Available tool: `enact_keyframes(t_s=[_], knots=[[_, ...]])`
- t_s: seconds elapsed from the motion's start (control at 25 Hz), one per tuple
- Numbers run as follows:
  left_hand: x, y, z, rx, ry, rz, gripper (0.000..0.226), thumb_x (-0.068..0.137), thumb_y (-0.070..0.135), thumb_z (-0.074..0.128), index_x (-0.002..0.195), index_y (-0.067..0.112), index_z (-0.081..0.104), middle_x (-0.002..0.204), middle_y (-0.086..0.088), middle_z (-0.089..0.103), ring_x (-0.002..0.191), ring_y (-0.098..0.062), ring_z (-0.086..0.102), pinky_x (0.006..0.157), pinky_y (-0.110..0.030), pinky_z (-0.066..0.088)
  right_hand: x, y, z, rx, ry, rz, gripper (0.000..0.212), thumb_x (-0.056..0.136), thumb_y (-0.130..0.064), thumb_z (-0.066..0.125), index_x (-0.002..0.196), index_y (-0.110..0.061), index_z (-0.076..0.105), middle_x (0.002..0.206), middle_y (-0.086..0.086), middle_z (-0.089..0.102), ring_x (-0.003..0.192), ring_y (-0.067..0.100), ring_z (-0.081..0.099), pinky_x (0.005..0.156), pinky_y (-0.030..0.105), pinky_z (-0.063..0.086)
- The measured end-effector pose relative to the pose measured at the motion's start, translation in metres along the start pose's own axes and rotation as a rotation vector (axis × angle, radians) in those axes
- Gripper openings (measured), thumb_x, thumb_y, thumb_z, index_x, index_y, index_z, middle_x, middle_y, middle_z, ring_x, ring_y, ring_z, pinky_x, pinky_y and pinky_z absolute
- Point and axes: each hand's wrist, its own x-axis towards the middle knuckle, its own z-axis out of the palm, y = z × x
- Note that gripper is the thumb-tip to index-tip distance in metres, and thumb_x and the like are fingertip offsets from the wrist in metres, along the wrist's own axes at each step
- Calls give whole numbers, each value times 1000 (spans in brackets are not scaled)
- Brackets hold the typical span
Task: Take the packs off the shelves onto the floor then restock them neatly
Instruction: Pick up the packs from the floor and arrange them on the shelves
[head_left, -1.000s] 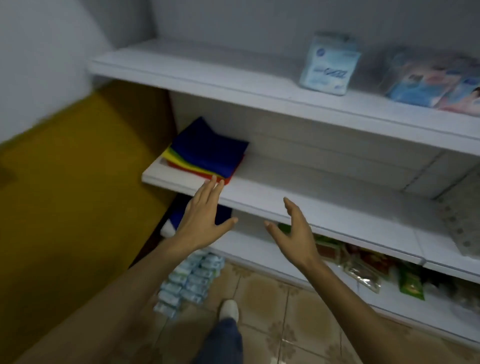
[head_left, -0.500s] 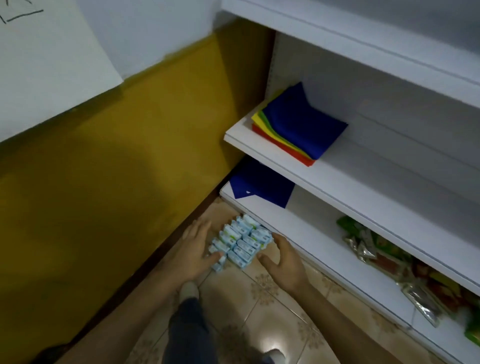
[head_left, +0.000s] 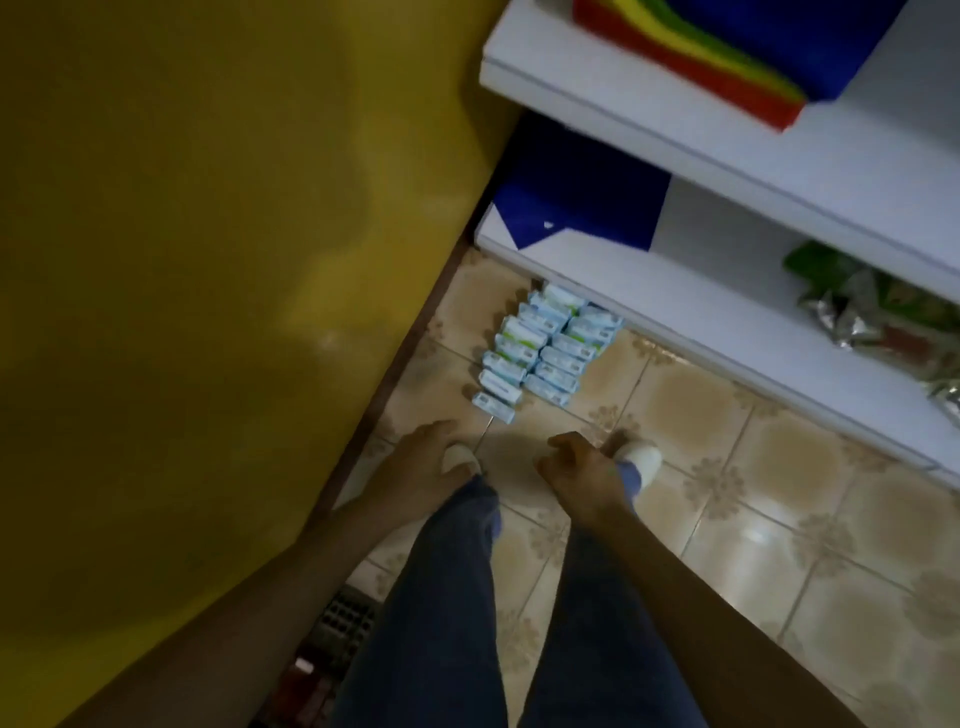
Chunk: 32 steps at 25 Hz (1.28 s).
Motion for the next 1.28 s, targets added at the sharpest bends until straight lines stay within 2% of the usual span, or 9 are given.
enact_keyframes(t_s=[0.12,0.24,0.36,0.48,0.64,0.8,0.92,1.08,1.28], knots=[[79,-39,42,-88,-129,-161,74,80,57,59,140,17,41,141,-6,48,128,-28,48,104,-43,41,68,49,32,-78,-112,98,9,94,-16,57,95,-22,50,84,0,56,79,18,54,74,34,45],[170,-82,85,-95,-211,-310,61,85,49,61,135,20,44,137,-8,50,122,-27,51,100,-42,44,138,97,66,-205,-157,115,17,92,-22,59,109,-17,56,108,11,63,96,25,59,90,41,49],[264,-123,126,-187,-118,-409,52,89,43,61,131,14,49,131,-12,56,119,-29,53,98,-40,47,229,132,86,-442,-302,58,27,95,-24,53,118,-11,55,117,10,60,110,25,57,95,37,46],[351,-169,168,-167,-59,-552,59,93,52,49,134,11,48,133,-11,55,118,-30,54,98,-37,45,331,144,107,-490,-134,-72,37,93,-37,55,124,-17,50,114,6,63,106,27,61,87,37,49],[431,-204,217,-200,-61,-566,67,93,62,42,123,3,56,111,-12,63,97,-27,60,65,-31,43,434,138,141,-941,34,-334,47,94,-47,51,124,-12,49,110,13,63,102,33,63,70,34,38],[459,-229,241,-231,41,-583,45,101,33,41,129,0,49,127,-21,57,113,-34,57,87,-37,46,466,136,163,-1174,-10,-443,24,96,-26,51,117,-14,56,110,8,64,102,29,64,73,31,41],[439,-239,239,-171,44,-539,42,101,20,42,137,0,38,136,-22,47,122,-36,50,95,-40,43,461,136,157,-1027,0,-427,22,97,-20,45,114,-16,57,111,10,63,104,31,62,73,32,41],[389,-223,206,-557,56,-519,42,94,22,49,132,4,49,129,-18,57,118,-33,56,98,-38,47,424,134,120,-747,-10,-320,17,95,-23,49,106,-15,59,111,14,56,104,36,57,74,35,40],[327,-165,136,-803,24,-268,35,85,5,52,115,22,51,103,1,64,100,-22,61,80,-34,53,347,95,57,-394,-12,-254,7,90,-17,54,84,-12,54,101,16,62,96,34,58,75,36,43]])
